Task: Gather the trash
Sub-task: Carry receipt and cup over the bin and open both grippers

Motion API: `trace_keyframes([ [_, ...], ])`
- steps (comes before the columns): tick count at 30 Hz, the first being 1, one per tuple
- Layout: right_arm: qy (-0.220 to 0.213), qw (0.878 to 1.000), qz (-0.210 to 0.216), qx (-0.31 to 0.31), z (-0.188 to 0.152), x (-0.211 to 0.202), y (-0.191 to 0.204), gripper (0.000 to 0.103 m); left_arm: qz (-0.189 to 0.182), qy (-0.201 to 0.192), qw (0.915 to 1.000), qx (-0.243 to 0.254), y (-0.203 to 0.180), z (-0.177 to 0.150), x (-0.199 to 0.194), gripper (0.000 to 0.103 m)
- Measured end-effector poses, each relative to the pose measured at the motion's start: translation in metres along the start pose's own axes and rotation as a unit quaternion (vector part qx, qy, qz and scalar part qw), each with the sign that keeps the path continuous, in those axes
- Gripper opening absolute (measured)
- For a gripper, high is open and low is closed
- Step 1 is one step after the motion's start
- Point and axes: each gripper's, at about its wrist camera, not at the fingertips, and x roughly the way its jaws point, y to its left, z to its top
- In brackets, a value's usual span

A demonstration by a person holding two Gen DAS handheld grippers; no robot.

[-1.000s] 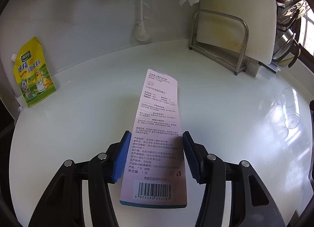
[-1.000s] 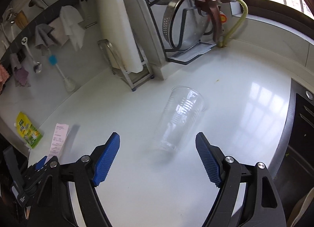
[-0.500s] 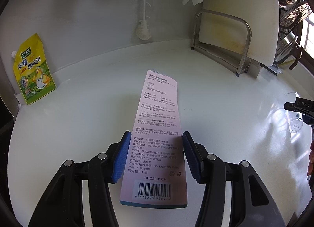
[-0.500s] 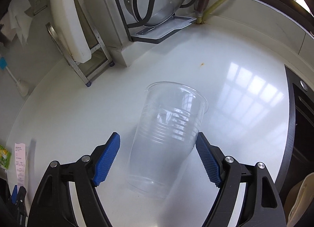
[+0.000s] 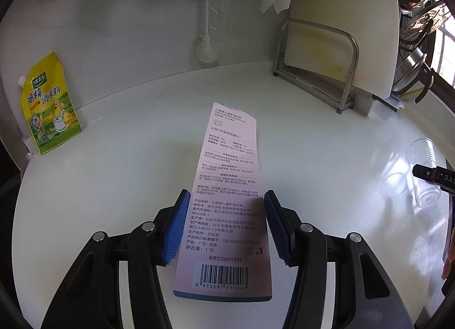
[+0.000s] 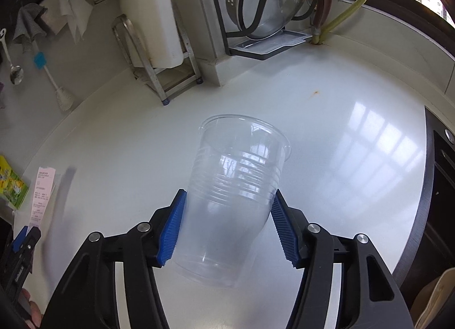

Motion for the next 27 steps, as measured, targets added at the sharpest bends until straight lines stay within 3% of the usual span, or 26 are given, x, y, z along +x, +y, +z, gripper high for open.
trace_keyframes([
  [7,-0.017,0.998,0.047,-0.025,-0.042,-0.051,0.014,0.058,-0.014,-0.004,0.9999,0.0,-0.005,-0.012,-0.03,0.052],
  [13,-0.037,0.996,0.07,-0.044,-0.071,-0.102,0.026,0.058,-0.024,-0.033,0.9991,0.014,-0.011,-0.033,-0.084,0.052],
  [18,-0.061,0.992,0.085,-0.064,-0.105,-0.154,0.037,0.058,-0.04,-0.04,0.9984,-0.001,-0.004,-0.059,-0.132,0.052],
  [27,-0.078,0.989,0.102,-0.074,-0.193,-0.228,0.018,0.058,-0.043,-0.064,0.997,-0.005,-0.01,-0.129,-0.215,0.052],
])
